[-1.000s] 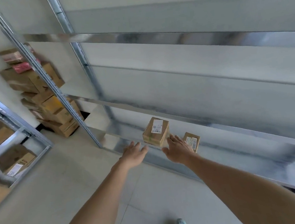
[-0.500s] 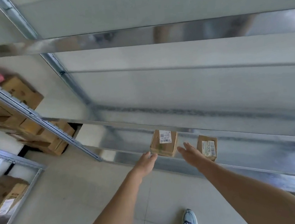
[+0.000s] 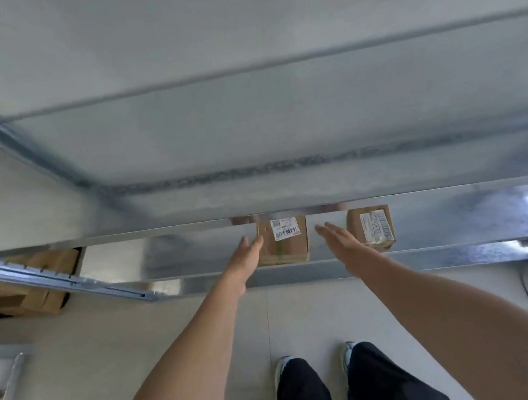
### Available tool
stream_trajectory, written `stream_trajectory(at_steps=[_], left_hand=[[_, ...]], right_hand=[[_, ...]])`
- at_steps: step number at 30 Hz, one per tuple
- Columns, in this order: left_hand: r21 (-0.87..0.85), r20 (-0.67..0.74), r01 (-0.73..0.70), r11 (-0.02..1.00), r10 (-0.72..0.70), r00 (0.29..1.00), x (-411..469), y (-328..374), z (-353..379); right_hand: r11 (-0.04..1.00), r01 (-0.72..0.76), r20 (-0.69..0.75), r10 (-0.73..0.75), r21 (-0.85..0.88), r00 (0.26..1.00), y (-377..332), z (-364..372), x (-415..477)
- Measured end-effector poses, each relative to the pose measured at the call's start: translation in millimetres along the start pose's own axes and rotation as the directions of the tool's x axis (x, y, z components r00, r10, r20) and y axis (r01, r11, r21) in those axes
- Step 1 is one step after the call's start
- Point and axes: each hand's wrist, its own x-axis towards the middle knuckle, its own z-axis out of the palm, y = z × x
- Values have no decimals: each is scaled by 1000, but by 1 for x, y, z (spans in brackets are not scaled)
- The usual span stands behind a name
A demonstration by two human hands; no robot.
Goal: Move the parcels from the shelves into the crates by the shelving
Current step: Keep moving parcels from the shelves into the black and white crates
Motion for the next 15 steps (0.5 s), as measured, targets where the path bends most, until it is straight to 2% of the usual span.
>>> stream_trajectory(at_steps=[7, 15], left_hand=[[-75, 40, 8, 997, -5, 999, 118, -29, 9], [-157, 158, 11, 988, 14, 987, 228, -73, 28]], right_hand=[[993, 1, -52, 5, 116, 999, 29, 41, 83], [945, -47, -25, 58, 324, 998, 63, 66, 147]])
